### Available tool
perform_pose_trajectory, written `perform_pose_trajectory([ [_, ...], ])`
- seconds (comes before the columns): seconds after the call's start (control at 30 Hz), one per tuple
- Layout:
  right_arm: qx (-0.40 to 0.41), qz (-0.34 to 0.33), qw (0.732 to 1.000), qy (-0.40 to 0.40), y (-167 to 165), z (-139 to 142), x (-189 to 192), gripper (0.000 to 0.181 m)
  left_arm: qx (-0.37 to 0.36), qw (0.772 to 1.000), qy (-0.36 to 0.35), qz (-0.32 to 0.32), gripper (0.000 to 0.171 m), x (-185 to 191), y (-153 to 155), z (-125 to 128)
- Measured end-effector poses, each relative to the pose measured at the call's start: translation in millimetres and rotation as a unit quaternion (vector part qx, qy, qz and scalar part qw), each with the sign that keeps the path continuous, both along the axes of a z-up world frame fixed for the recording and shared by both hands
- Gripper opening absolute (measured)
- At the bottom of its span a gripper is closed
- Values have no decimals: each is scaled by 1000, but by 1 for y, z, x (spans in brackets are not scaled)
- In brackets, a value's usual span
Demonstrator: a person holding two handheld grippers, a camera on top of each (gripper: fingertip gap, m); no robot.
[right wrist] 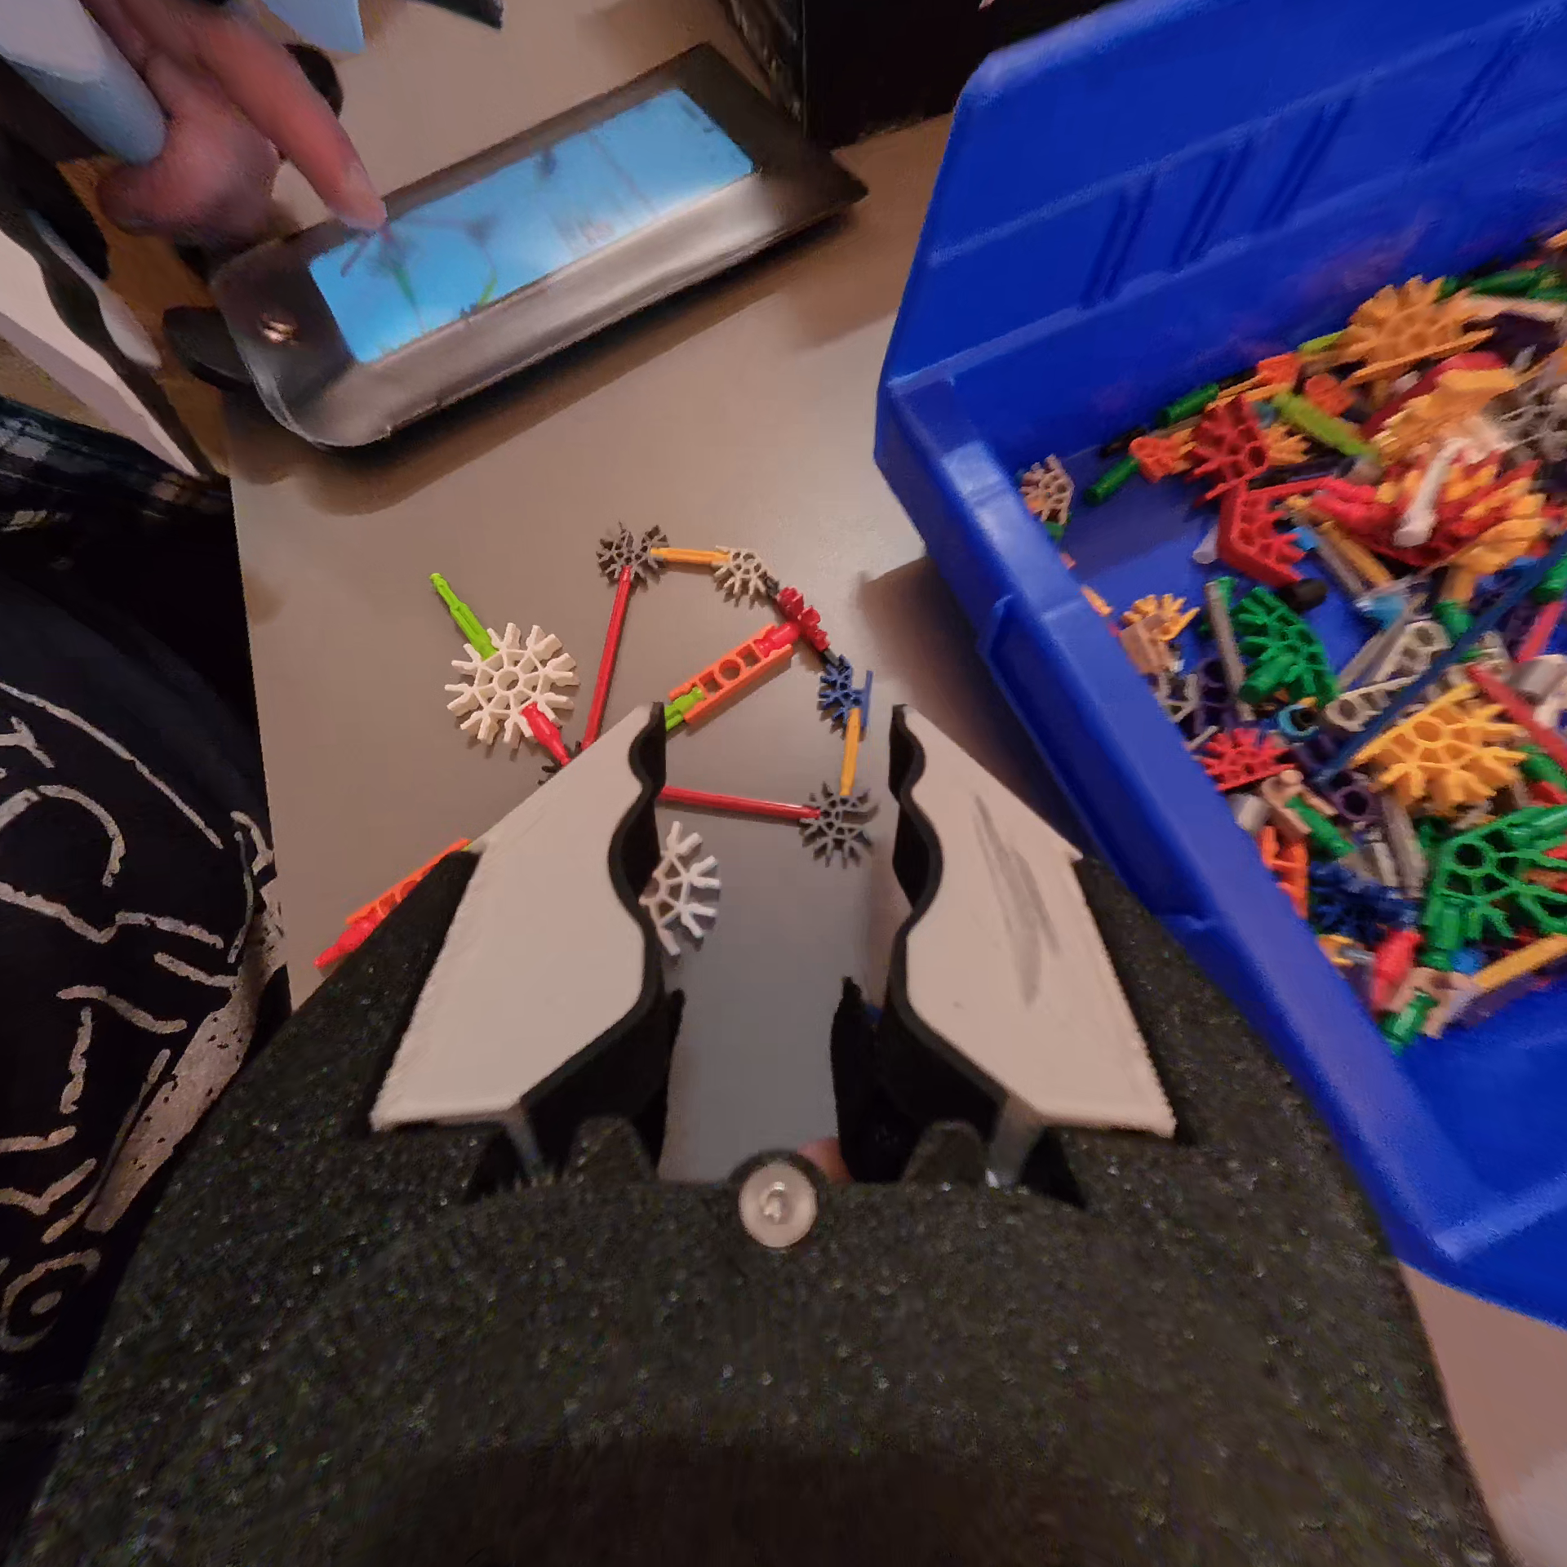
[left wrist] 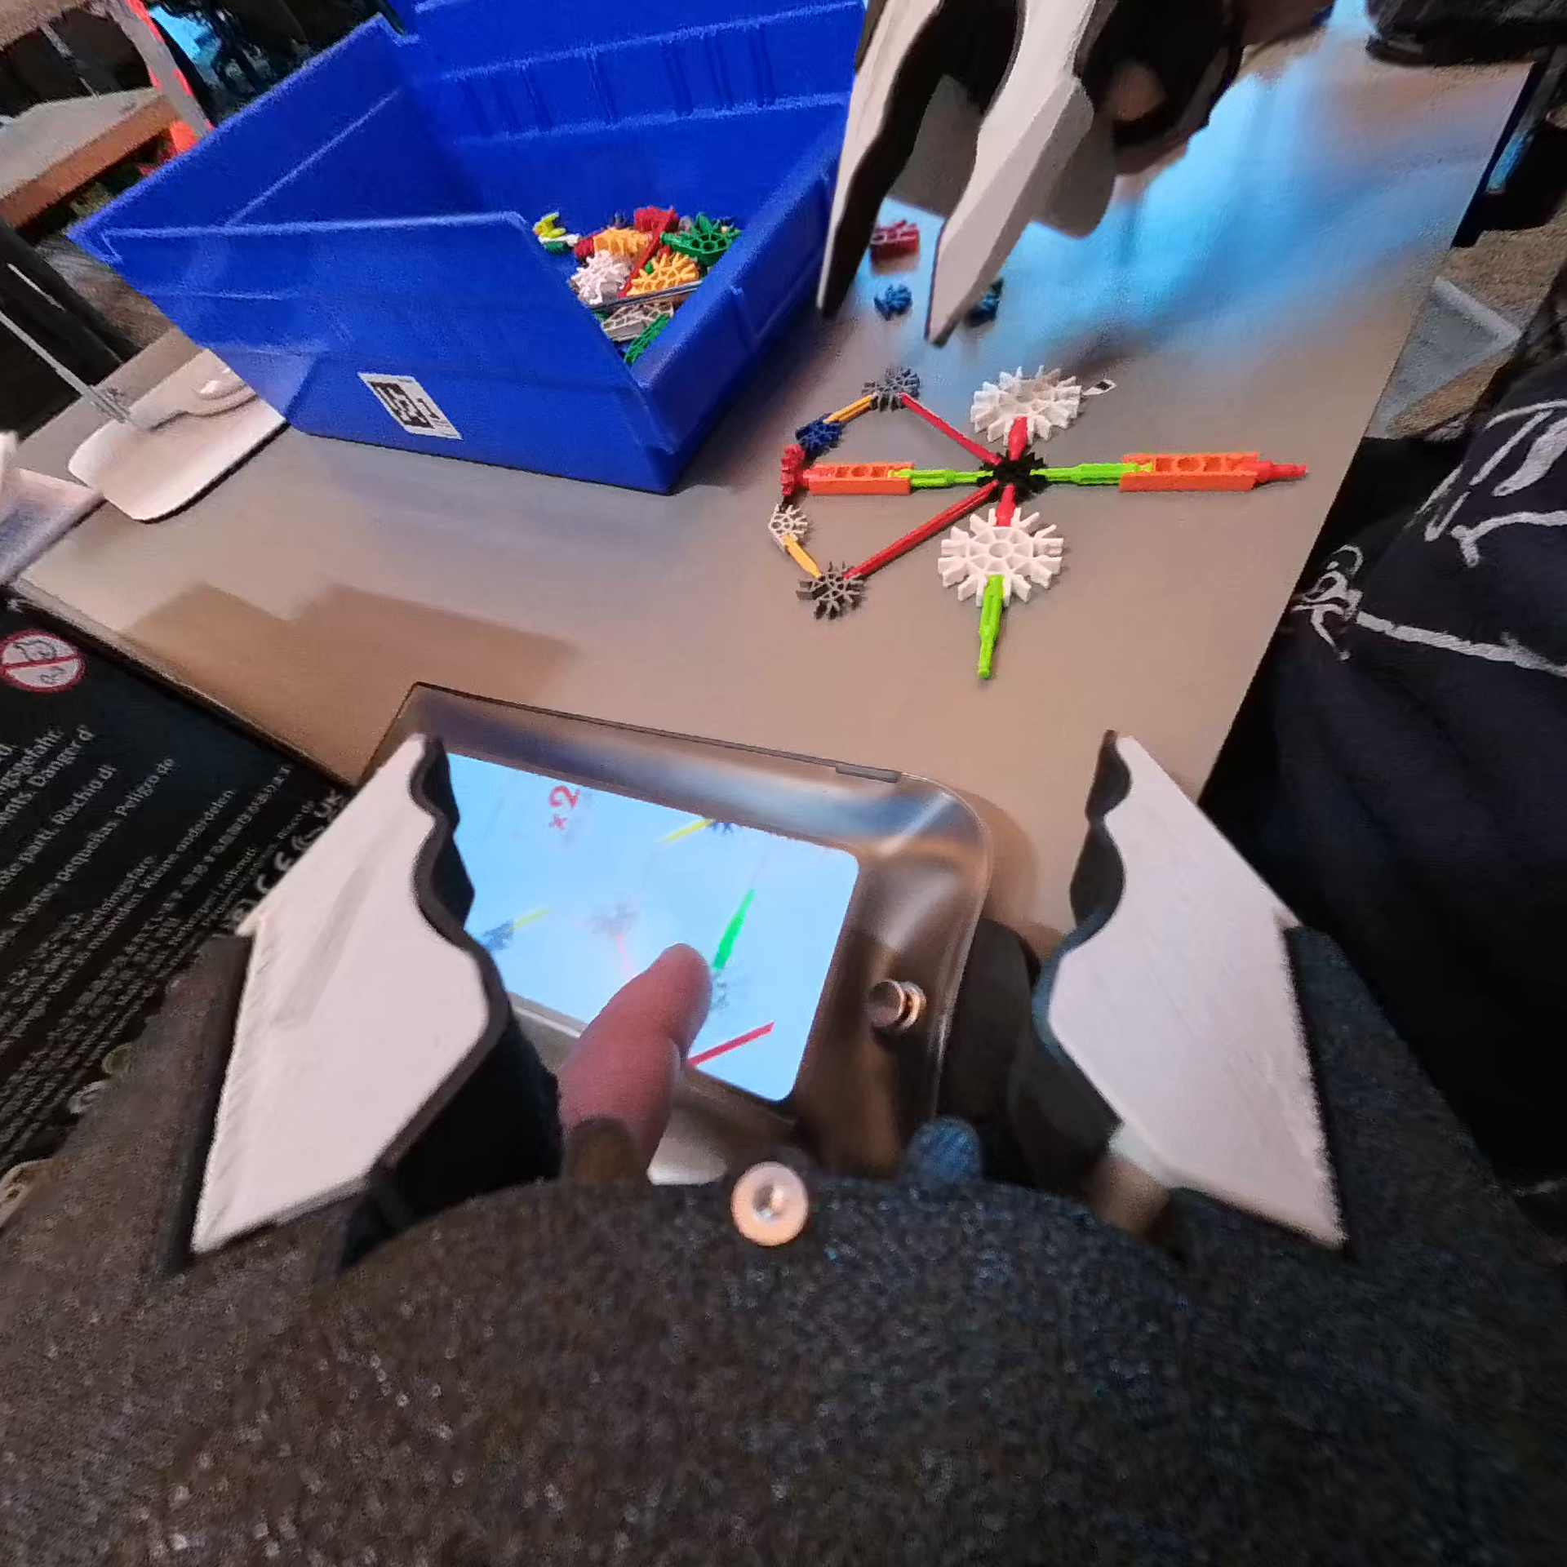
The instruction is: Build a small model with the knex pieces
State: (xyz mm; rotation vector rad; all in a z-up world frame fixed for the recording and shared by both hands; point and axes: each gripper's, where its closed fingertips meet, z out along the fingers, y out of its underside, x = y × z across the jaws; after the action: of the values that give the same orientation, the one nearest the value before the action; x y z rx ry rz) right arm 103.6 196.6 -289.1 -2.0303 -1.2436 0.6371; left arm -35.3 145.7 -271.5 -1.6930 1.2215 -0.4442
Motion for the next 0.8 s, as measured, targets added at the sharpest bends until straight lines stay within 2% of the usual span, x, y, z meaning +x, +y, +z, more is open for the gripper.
perform_pose_trajectory([
  [0.17, 57, -28, 998, -5, 18, 39, 12, 46, 19, 1000, -22, 9, 141, -2, 5, 17],
  [0.33, 94, -64, 992, -48, 54, 73, 26, 36, 48, 998, -46, 8, 129, 3, 6, 41],
  [0.43, 111, -39, 990, -81, 71, 82, 22, 24, 60, 997, -53, 2, 122, 9, 6, 50],
  [0.57, 109, 32, 983, -145, 87, 70, 9, 18, 69, 996, -48, -9, 120, 19, 4, 53],
  [0.7, 83, 107, 968, -212, 99, 35, 0, 11, 70, 997, -41, -18, 118, 23, 0, 51],
  [0.8, 54, 159, 958, -232, 99, 10, -9, 5, 66, 997, -45, -18, 117, 22, -2, 48],
])
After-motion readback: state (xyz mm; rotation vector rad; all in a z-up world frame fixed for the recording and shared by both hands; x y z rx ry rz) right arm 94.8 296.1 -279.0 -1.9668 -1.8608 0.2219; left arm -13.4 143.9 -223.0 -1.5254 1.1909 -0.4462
